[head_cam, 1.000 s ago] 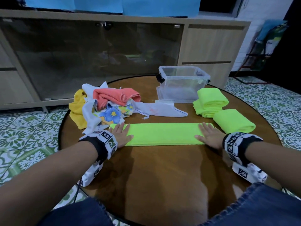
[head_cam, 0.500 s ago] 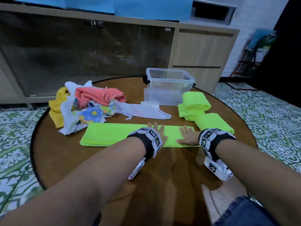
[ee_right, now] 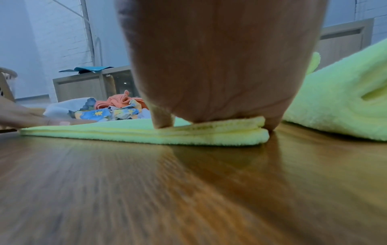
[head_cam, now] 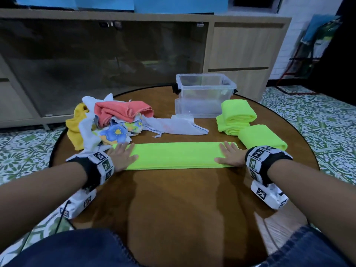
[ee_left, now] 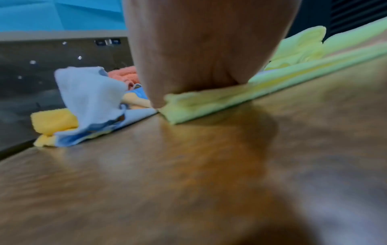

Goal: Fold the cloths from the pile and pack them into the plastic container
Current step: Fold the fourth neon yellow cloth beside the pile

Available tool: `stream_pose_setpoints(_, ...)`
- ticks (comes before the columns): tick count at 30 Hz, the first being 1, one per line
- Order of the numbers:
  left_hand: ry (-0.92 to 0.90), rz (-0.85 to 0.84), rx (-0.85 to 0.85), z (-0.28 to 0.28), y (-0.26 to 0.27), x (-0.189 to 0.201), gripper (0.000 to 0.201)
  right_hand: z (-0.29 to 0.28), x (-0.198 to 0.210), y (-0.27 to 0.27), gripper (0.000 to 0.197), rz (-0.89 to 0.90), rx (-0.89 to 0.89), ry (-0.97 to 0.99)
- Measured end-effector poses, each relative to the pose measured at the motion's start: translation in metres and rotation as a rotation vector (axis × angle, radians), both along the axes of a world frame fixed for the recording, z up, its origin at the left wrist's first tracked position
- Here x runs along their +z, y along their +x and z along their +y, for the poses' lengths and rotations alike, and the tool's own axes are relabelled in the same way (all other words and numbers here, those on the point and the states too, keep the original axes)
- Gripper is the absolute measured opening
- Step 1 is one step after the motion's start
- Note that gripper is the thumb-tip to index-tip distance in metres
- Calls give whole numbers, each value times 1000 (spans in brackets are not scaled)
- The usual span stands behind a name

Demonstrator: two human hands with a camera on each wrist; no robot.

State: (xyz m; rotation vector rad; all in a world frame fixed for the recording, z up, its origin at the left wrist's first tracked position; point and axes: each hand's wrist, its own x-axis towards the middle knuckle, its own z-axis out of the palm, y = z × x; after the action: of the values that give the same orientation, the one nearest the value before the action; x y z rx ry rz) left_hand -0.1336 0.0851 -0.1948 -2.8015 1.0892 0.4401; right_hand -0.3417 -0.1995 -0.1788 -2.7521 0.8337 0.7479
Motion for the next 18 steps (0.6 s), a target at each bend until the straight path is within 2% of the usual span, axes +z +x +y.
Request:
stream_pose_setpoints(2, -24, -21, 12, 9, 5, -4, 104, 3, 3, 1, 76, 16, -13, -3)
stream_pose_setpoints(3, 8, -9, 49, 11, 2, -5, 98, 4, 5, 1, 76, 33, -25, -13)
stream_pose_setpoints(6, -51, -18, 89, 8, -5, -1, 69, 11, 17, 12, 73, 75, -1, -145)
stream_pose_setpoints(9, -60, -24, 63, 8, -3, -5, 60, 41, 28, 45, 68, -92, 133, -278)
stream_pose_setpoints(12, -50, -25, 74, 8, -3, -2, 60, 104, 24, 94, 65, -255, 248, -160)
stream_pose_setpoints(15, -56, -18, 86, 5, -5, -2, 60, 163, 11, 132, 68, -189, 285, -37)
stream_pose_setpoints(18, -16, -17, 131, 3, -2, -5, 61, 163, 0, 134, 71, -81, 271, 0)
